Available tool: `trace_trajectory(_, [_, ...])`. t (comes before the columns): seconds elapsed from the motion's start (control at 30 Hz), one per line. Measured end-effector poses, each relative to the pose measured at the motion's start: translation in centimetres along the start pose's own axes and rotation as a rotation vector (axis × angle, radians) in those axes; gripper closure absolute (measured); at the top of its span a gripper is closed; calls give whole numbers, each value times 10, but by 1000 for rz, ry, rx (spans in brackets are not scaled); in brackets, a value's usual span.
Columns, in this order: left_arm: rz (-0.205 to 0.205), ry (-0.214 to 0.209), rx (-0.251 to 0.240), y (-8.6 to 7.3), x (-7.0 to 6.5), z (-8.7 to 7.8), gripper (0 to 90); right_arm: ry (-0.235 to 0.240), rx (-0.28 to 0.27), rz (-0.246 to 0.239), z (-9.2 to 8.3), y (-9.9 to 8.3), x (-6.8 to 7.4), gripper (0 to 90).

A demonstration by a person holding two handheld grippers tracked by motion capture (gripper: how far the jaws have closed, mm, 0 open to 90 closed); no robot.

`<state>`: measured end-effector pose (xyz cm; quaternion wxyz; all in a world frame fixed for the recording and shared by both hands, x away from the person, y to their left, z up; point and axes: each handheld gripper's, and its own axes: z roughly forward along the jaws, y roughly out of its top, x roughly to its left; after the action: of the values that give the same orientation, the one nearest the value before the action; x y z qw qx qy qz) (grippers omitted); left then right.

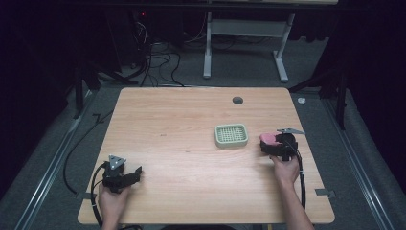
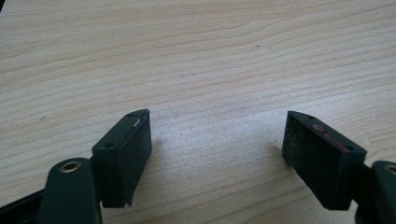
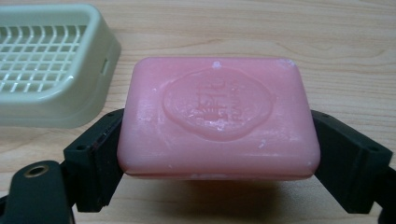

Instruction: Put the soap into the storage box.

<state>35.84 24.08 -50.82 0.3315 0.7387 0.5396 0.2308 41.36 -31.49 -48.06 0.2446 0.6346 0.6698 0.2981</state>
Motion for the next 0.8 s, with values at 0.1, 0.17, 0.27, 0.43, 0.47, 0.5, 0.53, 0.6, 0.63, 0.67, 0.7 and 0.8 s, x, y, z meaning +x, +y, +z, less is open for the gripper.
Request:
trace_trajectory(0.1, [0, -1, 1, 0, 0, 0, 244, 8, -3, 3, -5, 1, 2, 138])
trace_trajectory(0.17, [0, 0, 0, 0, 0, 0, 244, 14, -10, 0, -8, 1, 2, 138])
trace_trajectory(0.27, [0, 0, 0, 0, 0, 0, 244, 32, -21, -3, -12, 3, 5, 138])
trace_trajectory(0.43, [1, 0, 0, 0, 0, 0, 244, 57, -33, -9, -20, 4, 7, 138])
trace_trajectory(0.47, [1, 0, 0, 0, 0, 0, 244, 60, -35, -11, -20, 4, 7, 138])
trace_trajectory(0.5, [1, 0, 0, 0, 0, 0, 244, 63, -35, -11, -21, 4, 8, 138])
trace_trajectory(0.53, [1, 0, 0, 0, 0, 0, 244, 67, -38, -11, -22, 4, 8, 138])
trace_trajectory(0.6, [1, 0, 0, 0, 0, 0, 244, 73, -43, -20, -24, 5, 9, 138])
trace_trajectory(0.63, [1, 0, 0, 0, 0, 0, 244, 80, -42, -14, -25, 5, 11, 139])
trace_trajectory(0.67, [1, 0, 0, 0, 0, 0, 244, 81, -47, -24, -25, 6, 12, 139])
trace_trajectory(0.7, [1, 0, 0, 0, 0, 0, 244, 85, -49, -26, -26, 6, 14, 139])
trace_trajectory(0.8, [1, 0, 0, 0, 0, 0, 245, 91, -57, -37, -27, 8, 18, 139])
